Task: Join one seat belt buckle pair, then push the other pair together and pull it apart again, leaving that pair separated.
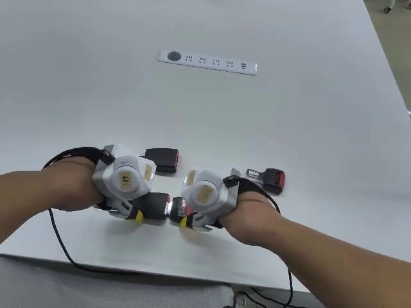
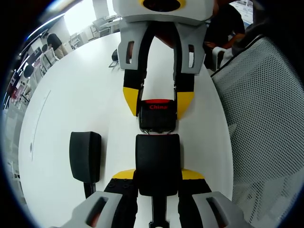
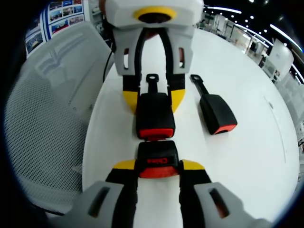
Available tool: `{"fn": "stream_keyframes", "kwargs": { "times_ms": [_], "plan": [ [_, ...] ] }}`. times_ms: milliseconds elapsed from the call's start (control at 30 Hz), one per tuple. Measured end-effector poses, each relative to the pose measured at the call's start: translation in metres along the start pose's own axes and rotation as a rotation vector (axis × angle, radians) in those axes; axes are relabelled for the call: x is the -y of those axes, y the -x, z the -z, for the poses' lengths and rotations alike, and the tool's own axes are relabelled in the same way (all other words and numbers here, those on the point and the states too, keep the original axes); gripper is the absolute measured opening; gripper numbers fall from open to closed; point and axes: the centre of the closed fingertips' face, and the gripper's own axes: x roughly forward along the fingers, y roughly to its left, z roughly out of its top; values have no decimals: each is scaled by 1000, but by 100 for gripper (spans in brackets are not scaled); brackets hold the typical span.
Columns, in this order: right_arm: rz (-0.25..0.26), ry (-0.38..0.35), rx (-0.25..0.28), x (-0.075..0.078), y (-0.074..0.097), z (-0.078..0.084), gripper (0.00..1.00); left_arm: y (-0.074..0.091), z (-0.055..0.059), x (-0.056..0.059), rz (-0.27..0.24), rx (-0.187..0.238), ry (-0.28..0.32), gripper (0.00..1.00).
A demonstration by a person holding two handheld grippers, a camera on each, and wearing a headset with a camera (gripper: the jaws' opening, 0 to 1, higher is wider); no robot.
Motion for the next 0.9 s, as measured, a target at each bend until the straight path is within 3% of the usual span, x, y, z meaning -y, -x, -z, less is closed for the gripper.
{"fn": "stream_keyframes", "kwargs": {
  "times_ms": [233, 333, 500, 667, 900],
  "plan": [
    [5, 3, -3, -1, 0, 1, 32, 0, 1, 0, 9, 14, -6, 33],
    [0, 18, 8, -3, 2, 2, 32, 2, 2, 0, 11, 50, 14, 33],
    [-1, 13, -3, -3, 2, 3, 32, 3, -2, 2, 9, 35, 23, 33],
    [-8, 12, 4, -2, 1, 4, 32, 6, -2, 2, 12, 63, 31, 32],
    [-9, 9, 8, -2, 0, 5, 32, 7, -4, 3, 8, 49, 27, 32]
  ]
}}
